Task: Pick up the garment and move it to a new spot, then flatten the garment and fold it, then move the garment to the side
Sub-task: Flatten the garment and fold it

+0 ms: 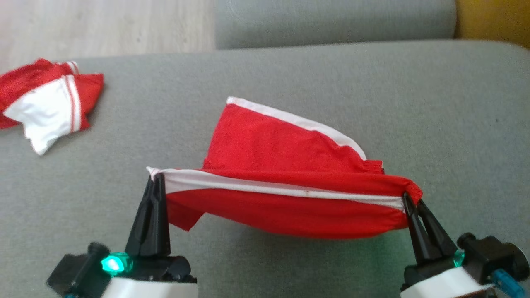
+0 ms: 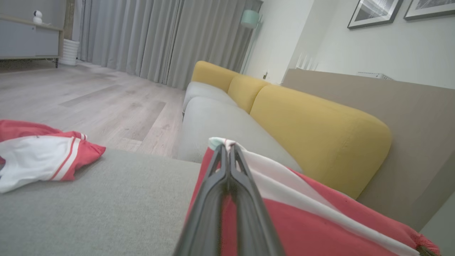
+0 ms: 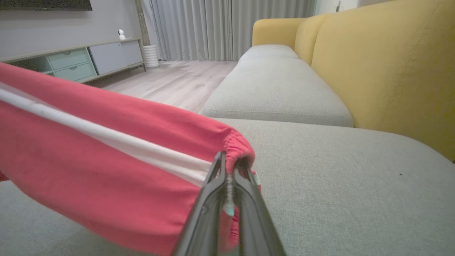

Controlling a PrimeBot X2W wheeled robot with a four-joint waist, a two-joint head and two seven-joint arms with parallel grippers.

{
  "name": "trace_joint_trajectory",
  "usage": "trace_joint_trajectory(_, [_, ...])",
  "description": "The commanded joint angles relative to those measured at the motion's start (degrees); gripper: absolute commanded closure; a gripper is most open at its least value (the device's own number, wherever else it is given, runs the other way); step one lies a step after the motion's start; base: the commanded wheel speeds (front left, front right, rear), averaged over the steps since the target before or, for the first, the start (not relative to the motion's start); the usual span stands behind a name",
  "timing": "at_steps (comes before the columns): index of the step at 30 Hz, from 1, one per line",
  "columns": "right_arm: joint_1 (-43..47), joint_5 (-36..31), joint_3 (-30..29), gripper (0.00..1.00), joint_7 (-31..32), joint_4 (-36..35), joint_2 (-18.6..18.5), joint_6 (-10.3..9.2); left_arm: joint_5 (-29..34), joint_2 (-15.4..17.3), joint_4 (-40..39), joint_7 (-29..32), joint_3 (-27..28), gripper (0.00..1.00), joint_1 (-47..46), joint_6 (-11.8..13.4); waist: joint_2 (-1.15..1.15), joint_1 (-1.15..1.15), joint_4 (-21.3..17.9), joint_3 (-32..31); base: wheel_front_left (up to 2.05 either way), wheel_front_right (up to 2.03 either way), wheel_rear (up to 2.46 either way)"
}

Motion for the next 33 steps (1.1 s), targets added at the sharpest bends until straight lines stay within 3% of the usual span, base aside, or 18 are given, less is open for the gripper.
trace_joint_trajectory(1, [-2.7,0.0,1.1,1.0,0.1,-2.4,-0.3,-0.04,-0.3,0.5,-0.9,-0.2,2.4,1.0,-2.8,0.3,0.0,0.02,-0.7,1.2,0.0,0.0,0.0])
trace_joint_trajectory(7, [-7.6,1.1,0.3,1.0,0.0,3.4,-0.3,-0.04,-0.4,-0.1,11.5,0.0,1.1,1.0,-11.4,-4.4,0.0,0.02,-2.0,6.3,0.0,0.0,0.0])
trace_joint_trajectory(16, [-18.0,2.2,-1.0,1.0,-1.7,12.8,-0.3,-0.04,1.3,-4.4,33.7,1.5,-2.1,1.0,-32.5,-11.7,0.0,0.02,-3.1,14.0,0.0,0.0,0.0])
trace_joint_trajectory(21, [-22.6,2.4,-0.7,1.0,-2.9,16.5,-0.3,-0.04,2.2,-7.0,45.7,1.6,-3.0,1.0,-42.5,-14.2,0.0,0.02,-4.1,17.5,0.0,0.0,0.0])
trace_joint_trajectory(30, [-27.3,2.7,0.9,1.0,-4.1,20.5,-0.3,-0.04,3.4,-9.7,60.3,0.4,-4.2,1.0,-52.3,-16.7,0.0,0.02,-4.9,20.4,0.0,0.0,0.0])
trace_joint_trajectory(31, [-27.6,2.7,1.0,0.83,-4.3,20.7,-0.3,-0.04,3.6,-9.9,61.7,0.2,-4.3,1.0,-53.1,-16.9,0.0,0.02,-5.0,20.5,0.0,0.0,0.0])
trace_joint_trajectory(32, [-27.9,2.7,1.0,0.58,-4.5,20.9,-0.3,-0.04,3.6,-10.2,62.9,-0.1,-4.3,1.0,-53.8,-17.0,0.0,0.02,-5.0,20.6,0.0,0.0,0.0])
trace_joint_trajectory(33, [-28.0,2.6,1.1,0.0,-4.7,21.1,-0.3,-0.04,3.7,-10.5,64.0,-0.4,-4.5,1.0,-54.5,-17.2,0.0,0.02,-5.0,20.6,0.0,0.0,0.0])
